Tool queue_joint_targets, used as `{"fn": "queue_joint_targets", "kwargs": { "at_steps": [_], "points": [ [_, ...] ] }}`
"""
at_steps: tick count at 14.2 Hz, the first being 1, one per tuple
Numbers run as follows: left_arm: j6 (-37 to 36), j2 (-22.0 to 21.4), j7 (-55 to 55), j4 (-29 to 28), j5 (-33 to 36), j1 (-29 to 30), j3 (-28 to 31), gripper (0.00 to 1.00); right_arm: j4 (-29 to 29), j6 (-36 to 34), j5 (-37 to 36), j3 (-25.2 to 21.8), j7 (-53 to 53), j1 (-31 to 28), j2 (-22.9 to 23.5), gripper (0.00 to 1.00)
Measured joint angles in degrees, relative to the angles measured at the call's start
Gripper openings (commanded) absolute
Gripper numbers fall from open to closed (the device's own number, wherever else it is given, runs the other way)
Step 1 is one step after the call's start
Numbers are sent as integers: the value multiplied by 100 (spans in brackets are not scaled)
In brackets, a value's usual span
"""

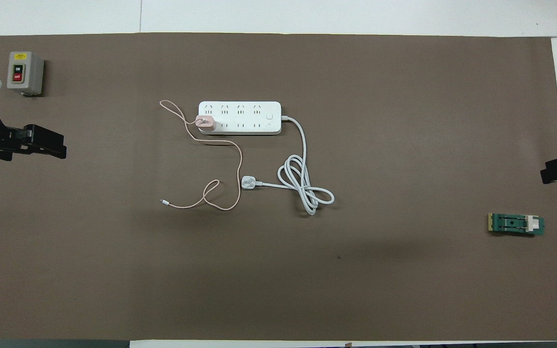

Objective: Unplug charger and place it aside

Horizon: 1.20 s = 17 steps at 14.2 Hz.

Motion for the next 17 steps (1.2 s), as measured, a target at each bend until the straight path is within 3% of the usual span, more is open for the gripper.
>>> {"fn": "queue_joint_targets", "kwargs": {
  "at_steps": [5,8,11,17],
  "points": [
    [115,-2,-1355,-49,-18,-2,-58,100,0,-87,0,1,0,-10,-7,100],
    [216,142,-2851,-74,-73,-40,-90,100,0,-145,0,-2,-21,-36,-34,100],
    [802,675,-5205,-19,-269,-199,-131,100,-2,-144,21,49,85,-21,-41,100],
    [2126,1716,-8859,64,-368,-764,-161,100,-86,141,819,127,2419,617,202,100]
  ]
}}
